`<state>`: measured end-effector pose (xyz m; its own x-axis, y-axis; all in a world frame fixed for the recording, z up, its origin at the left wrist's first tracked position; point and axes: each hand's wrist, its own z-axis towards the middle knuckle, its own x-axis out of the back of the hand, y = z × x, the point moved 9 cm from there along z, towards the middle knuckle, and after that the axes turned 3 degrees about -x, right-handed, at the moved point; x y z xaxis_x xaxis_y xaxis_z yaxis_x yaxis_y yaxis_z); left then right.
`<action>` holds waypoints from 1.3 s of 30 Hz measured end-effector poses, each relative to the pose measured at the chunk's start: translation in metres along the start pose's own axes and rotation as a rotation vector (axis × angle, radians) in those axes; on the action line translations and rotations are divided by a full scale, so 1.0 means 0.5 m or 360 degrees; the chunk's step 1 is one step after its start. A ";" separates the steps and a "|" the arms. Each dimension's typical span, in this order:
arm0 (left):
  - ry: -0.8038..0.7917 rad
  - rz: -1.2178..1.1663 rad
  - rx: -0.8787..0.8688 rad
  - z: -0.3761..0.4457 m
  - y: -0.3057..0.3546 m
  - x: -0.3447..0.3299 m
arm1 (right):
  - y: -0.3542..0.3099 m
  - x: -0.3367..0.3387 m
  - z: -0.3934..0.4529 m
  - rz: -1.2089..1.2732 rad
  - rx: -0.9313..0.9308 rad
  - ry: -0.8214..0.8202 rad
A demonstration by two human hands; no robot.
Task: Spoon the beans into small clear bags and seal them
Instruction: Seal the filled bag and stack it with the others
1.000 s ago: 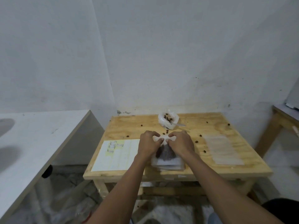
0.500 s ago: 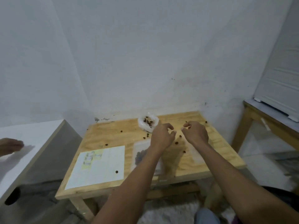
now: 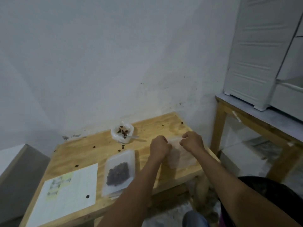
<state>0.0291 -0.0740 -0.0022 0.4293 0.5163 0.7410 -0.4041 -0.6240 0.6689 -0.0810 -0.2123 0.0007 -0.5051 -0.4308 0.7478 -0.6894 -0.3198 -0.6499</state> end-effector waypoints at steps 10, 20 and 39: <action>0.0176 -0.0742 0.0206 0.006 -0.013 0.005 | 0.014 0.005 -0.005 0.0287 -0.0092 -0.0065; 0.0405 -0.1157 -0.0102 0.004 -0.024 0.180 | -0.128 0.046 -0.035 0.1279 0.0167 -0.0222; 0.1068 -0.0817 -0.0485 -0.109 -0.070 0.512 | -0.520 -0.019 -0.216 0.0789 0.1037 -0.0258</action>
<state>0.1094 0.1119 0.1672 0.0923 0.9826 0.1610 -0.5301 -0.0884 0.8433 0.0468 -0.0339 0.1774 -0.5554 -0.7505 0.3581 0.0568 -0.4639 -0.8841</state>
